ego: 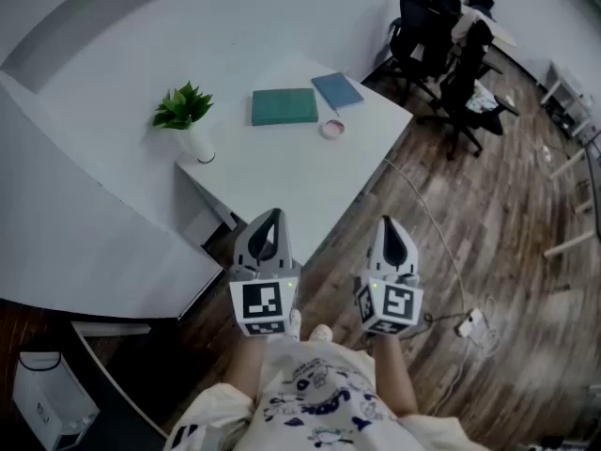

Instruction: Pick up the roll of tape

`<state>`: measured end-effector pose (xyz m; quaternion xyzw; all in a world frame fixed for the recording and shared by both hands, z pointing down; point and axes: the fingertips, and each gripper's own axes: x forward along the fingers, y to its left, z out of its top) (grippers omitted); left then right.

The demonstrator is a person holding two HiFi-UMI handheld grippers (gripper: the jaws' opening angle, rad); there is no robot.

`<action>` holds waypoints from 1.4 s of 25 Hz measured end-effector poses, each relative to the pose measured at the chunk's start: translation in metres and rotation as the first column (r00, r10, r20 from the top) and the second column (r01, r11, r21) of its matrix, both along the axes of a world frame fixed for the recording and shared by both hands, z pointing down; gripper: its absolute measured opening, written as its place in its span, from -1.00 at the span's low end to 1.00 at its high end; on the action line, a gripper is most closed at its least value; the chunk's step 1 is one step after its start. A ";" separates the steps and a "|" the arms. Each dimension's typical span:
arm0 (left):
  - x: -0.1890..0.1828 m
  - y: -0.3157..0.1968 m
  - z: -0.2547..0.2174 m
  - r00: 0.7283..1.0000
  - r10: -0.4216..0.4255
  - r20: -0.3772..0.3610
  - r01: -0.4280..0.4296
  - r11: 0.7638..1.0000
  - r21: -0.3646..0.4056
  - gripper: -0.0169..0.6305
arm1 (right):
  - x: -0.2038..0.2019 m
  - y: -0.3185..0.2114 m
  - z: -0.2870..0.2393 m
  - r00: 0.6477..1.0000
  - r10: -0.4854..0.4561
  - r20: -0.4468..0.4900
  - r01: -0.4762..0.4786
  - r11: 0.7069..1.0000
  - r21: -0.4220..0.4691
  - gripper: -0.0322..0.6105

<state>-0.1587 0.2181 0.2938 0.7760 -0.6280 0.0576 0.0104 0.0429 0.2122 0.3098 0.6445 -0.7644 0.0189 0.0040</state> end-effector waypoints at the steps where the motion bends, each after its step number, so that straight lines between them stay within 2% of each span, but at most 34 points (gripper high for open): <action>1: 0.000 0.001 0.000 1.000 0.001 0.001 -0.001 1.000 0.000 -0.94 | 0.000 0.001 -0.001 1.000 -0.001 0.000 0.001 1.000 0.004 -0.90; 17: 0.013 0.004 0.003 1.000 0.008 0.019 -0.008 1.000 -0.014 -0.95 | 0.014 0.005 -0.002 1.000 0.008 0.000 -0.008 1.000 0.017 -0.90; 30: 0.056 0.005 0.022 0.999 0.029 0.030 -0.027 0.999 -0.045 -0.94 | 0.046 0.010 0.017 1.000 -0.008 0.006 0.008 1.000 -0.013 -0.90; 35: 0.072 -0.010 0.028 0.998 0.053 0.033 -0.051 0.997 -0.060 -0.95 | 0.063 -0.001 0.023 1.000 0.019 0.012 -0.019 0.999 -0.031 -0.90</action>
